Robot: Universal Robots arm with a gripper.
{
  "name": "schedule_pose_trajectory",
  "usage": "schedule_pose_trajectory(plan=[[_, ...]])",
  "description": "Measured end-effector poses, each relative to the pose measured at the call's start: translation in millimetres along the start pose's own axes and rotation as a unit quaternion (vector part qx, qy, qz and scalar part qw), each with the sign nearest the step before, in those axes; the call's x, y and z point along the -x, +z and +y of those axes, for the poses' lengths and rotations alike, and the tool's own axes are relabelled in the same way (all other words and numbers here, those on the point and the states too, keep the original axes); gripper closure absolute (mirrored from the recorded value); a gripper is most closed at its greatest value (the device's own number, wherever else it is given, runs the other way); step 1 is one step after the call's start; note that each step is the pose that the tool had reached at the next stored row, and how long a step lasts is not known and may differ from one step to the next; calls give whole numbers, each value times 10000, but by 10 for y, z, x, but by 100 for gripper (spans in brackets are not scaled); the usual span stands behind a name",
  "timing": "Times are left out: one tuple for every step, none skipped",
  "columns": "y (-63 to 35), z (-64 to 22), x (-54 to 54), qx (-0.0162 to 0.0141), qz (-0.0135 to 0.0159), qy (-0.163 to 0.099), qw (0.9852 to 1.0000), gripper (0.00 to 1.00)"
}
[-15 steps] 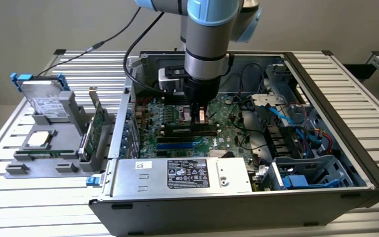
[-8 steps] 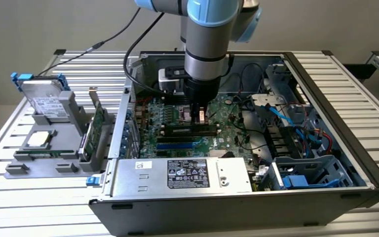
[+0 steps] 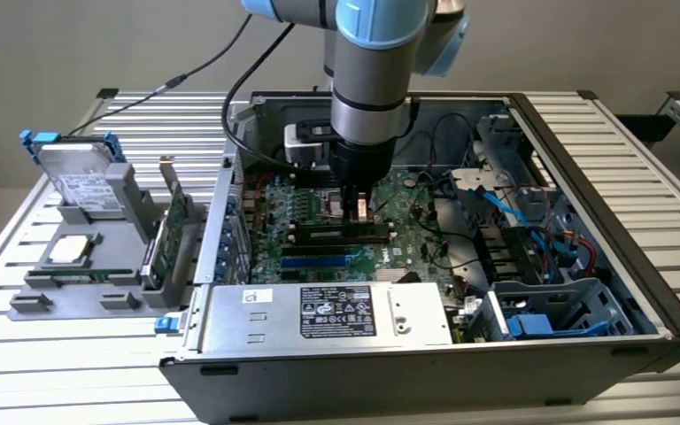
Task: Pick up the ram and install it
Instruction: 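Insert the ram into the slot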
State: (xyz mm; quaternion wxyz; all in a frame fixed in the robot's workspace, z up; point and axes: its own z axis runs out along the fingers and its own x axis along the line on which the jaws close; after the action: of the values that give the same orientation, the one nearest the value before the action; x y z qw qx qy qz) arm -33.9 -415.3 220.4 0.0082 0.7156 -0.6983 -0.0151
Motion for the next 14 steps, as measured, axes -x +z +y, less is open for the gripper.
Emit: schedule_pose_trajectory(plan=[[0, 1, 0, 1, 0, 1, 10000, 85], [0, 1, 0, -1, 1, 1, 10000, 85], [0, 1, 0, -1, 0, 1, 10000, 79], [0, 0, 0, -1, 0, 0, 10000, 73], [0, 0, 0, -1, 0, 0, 10000, 73], [0, -1, 0, -1, 0, 0, 10000, 66], [-3, 0, 0, 0, 0, 0, 10000, 60], [-15, 0, 0, 1, -1, 0, 10000, 60], [-31, 1, 0, 4, -1, 0, 10000, 54], [-54, 1, 1, 6, 0, 0, 10000, 54], [-79, 2, 1, 9, -1, 0, 10000, 54], [-100, 3, 1, 11, 0, 0, 10000, 54], [-122, 4, 1, 13, 0, 1, 10000, 54], [-143, 4, 1, 16, 0, 1, 10000, 54]])
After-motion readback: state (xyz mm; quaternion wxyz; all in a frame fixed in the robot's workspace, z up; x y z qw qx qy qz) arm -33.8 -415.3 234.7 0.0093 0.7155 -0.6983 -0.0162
